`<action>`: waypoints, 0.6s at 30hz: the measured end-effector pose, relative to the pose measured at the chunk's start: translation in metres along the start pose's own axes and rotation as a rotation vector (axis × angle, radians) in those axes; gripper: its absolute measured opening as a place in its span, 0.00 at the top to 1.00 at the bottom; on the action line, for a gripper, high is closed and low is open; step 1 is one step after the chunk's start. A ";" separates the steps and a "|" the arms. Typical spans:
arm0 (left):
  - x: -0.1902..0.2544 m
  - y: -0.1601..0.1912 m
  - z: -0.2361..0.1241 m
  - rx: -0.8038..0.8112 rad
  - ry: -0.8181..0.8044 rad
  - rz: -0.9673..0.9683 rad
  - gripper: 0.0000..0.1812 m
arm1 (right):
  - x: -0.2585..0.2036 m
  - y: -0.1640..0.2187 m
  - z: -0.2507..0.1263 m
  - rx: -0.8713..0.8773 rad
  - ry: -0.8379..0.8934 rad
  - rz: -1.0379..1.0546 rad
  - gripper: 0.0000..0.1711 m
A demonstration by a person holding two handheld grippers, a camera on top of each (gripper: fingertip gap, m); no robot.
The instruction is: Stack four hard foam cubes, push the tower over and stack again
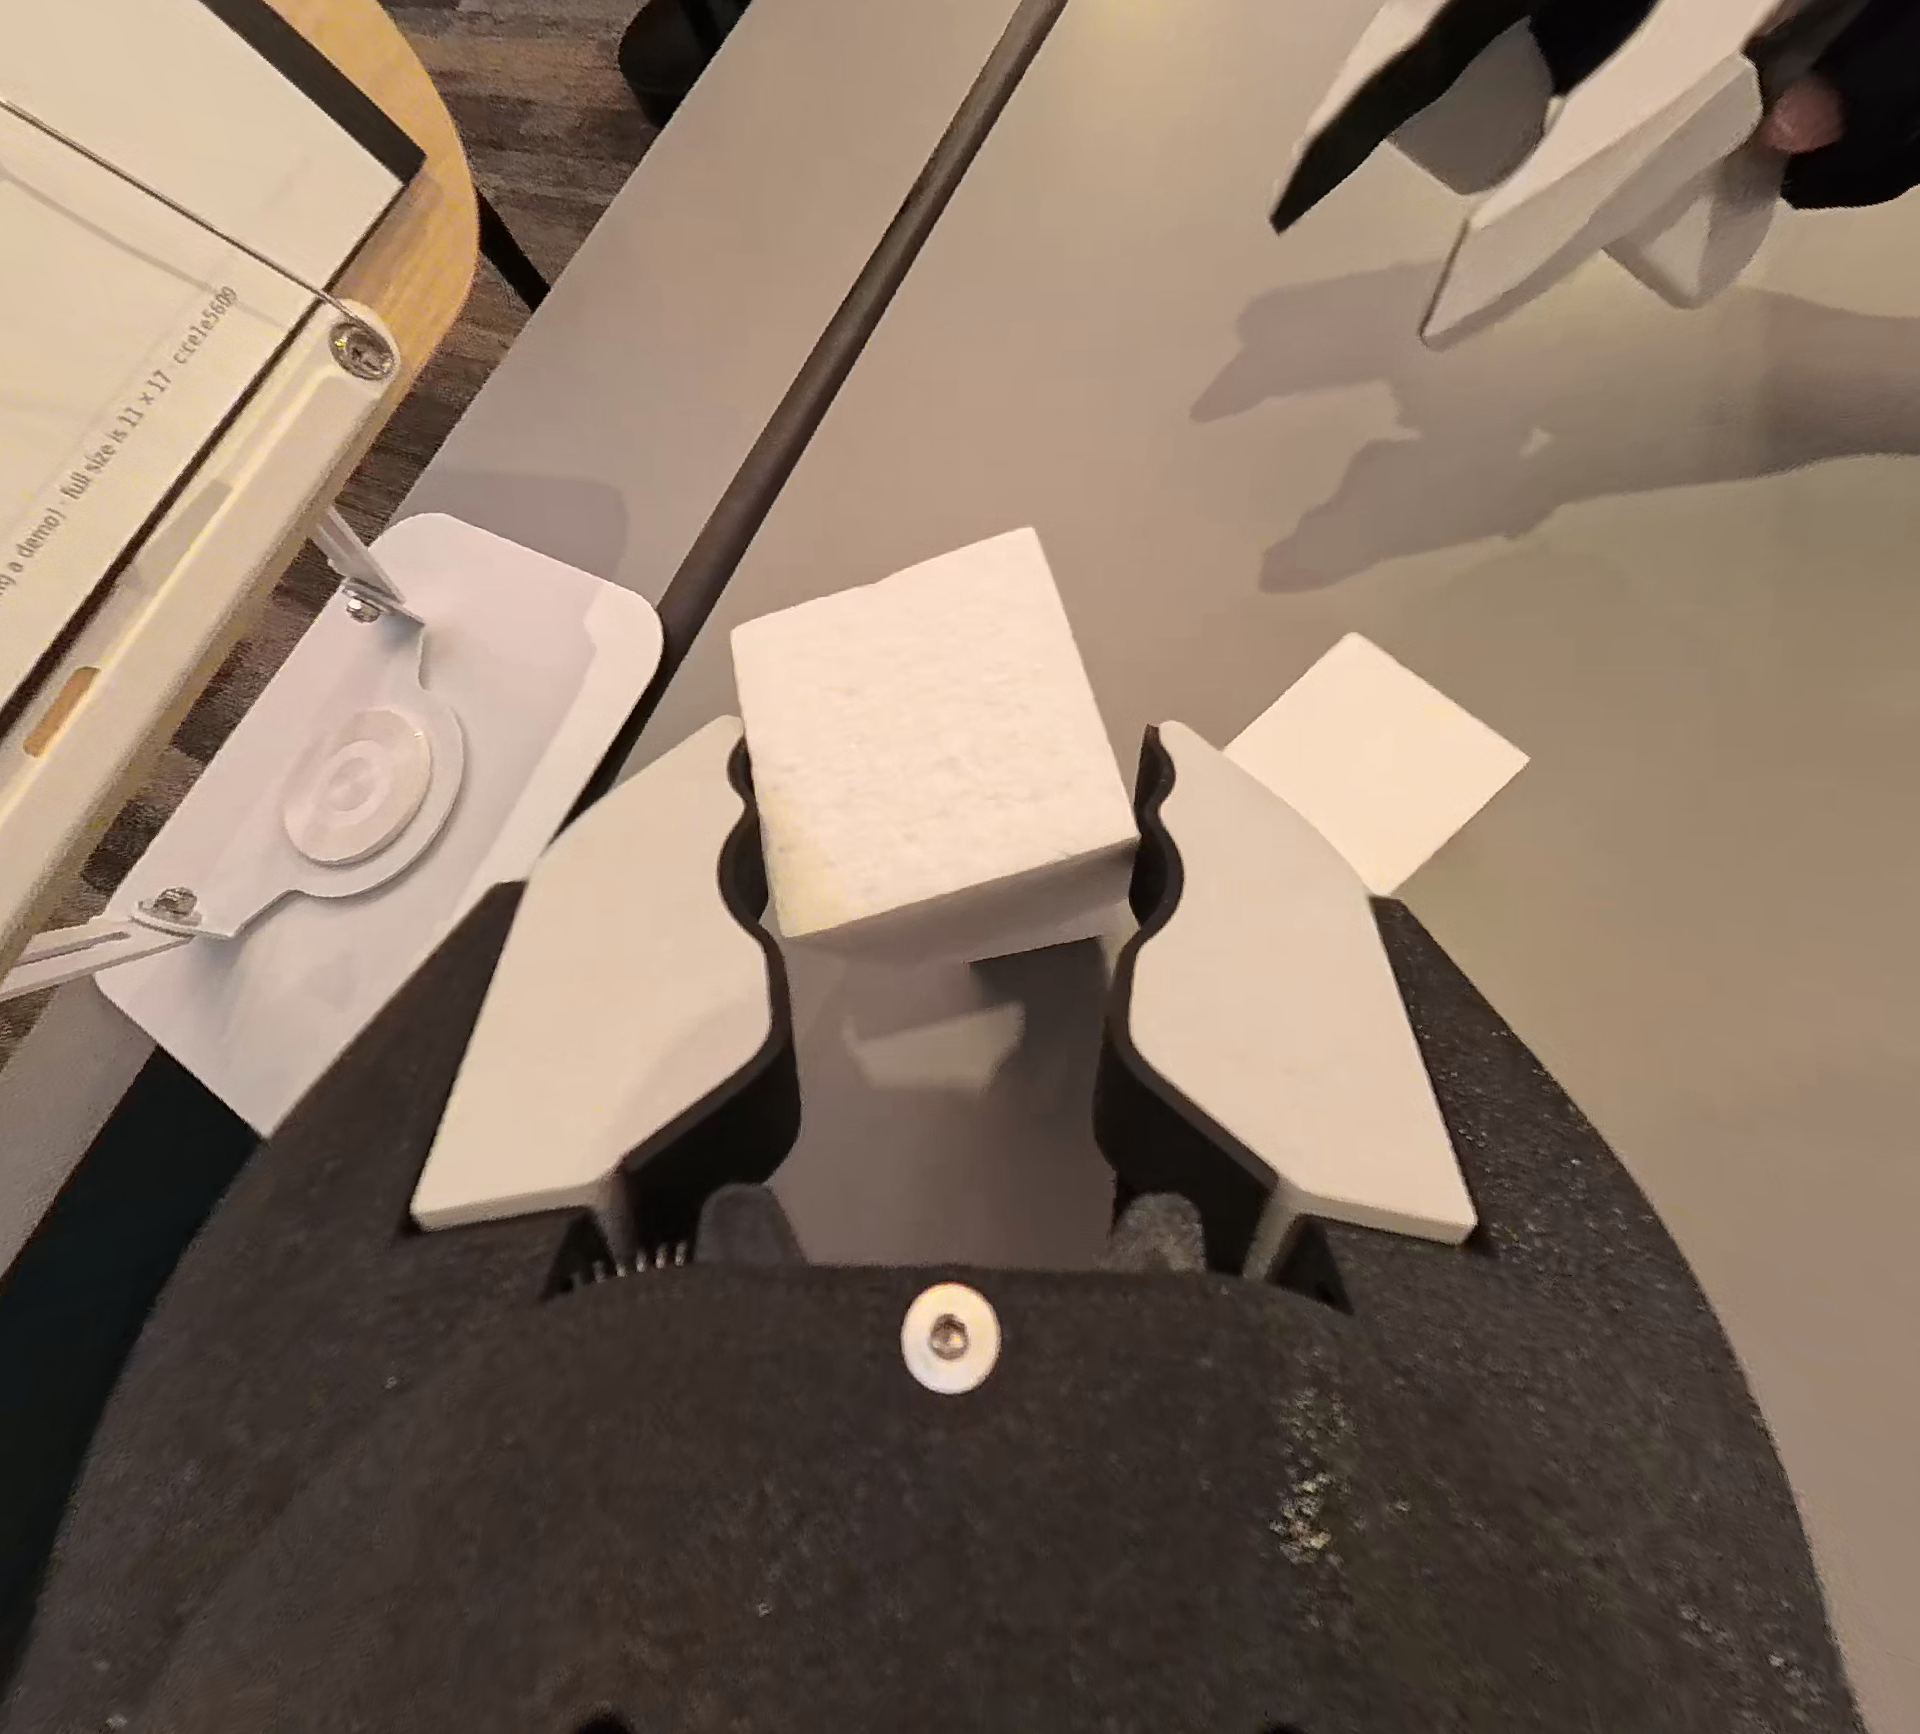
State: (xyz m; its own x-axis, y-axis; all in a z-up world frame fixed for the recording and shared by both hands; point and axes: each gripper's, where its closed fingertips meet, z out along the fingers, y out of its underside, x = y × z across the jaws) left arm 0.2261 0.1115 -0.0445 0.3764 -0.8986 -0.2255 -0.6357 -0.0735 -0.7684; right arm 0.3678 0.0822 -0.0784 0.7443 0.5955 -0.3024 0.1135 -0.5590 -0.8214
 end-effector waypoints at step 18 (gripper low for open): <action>-0.022 -0.010 -0.049 0.124 -0.057 -0.104 0.48 | -0.086 0.030 0.041 -0.101 -0.248 -0.353 0.47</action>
State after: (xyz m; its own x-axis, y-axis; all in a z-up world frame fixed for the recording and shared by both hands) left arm 0.1916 0.1109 -0.0023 0.4760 -0.8625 -0.1716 -0.5045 -0.1079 -0.8566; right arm 0.2802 0.0382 -0.0971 0.4689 0.8738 -0.1286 0.4056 -0.3424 -0.8475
